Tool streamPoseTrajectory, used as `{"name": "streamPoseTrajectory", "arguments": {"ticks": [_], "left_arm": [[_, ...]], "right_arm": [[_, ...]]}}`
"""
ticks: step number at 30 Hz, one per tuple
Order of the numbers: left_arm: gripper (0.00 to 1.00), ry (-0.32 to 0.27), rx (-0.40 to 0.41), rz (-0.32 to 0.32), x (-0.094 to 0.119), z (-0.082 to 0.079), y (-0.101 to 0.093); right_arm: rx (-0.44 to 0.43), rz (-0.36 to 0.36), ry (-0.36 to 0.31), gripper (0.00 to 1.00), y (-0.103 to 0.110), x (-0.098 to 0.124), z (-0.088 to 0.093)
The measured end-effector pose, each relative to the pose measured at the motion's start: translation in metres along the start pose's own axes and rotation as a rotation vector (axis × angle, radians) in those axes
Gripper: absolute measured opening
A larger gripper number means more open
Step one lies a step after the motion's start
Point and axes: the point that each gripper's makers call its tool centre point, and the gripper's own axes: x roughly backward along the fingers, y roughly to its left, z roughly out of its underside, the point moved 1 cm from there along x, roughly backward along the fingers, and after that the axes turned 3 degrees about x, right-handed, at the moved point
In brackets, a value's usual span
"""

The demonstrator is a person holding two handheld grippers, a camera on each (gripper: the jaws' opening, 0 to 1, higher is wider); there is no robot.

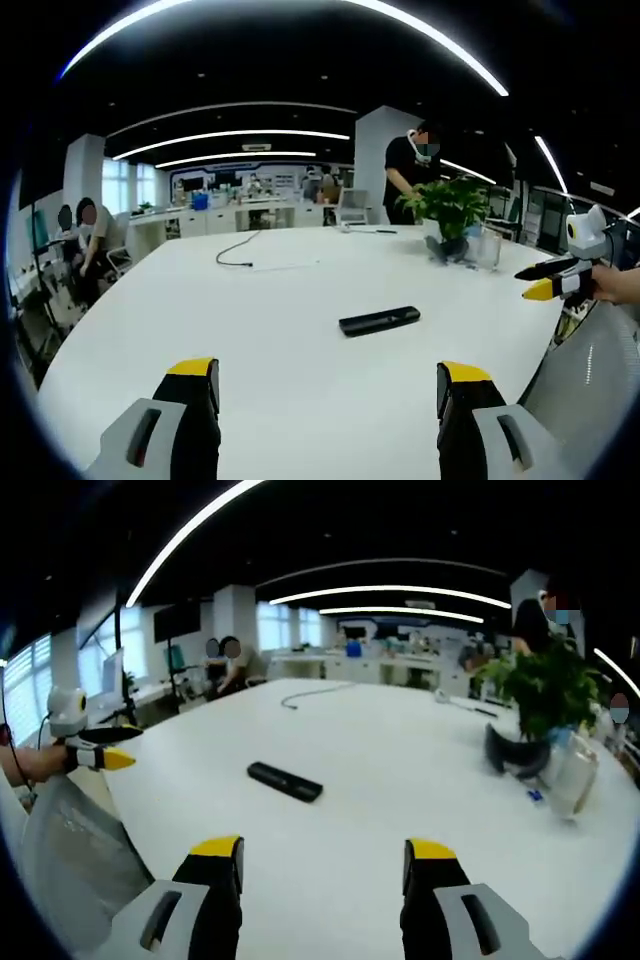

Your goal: Press the specified remote control buttons in sequence, fully releasing each button before pressing the next.

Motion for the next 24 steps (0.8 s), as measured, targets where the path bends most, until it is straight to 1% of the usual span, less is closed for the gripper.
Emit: {"name": "streamPoseTrajectory", "arguments": {"ticks": [24], "left_arm": [[0.93,0.001,0.001,0.001,0.0000,0.0008,-0.0001]], "right_arm": [[0.005,-0.001,0.007,0.63,0.0009,-0.0010,0.0013]]}}
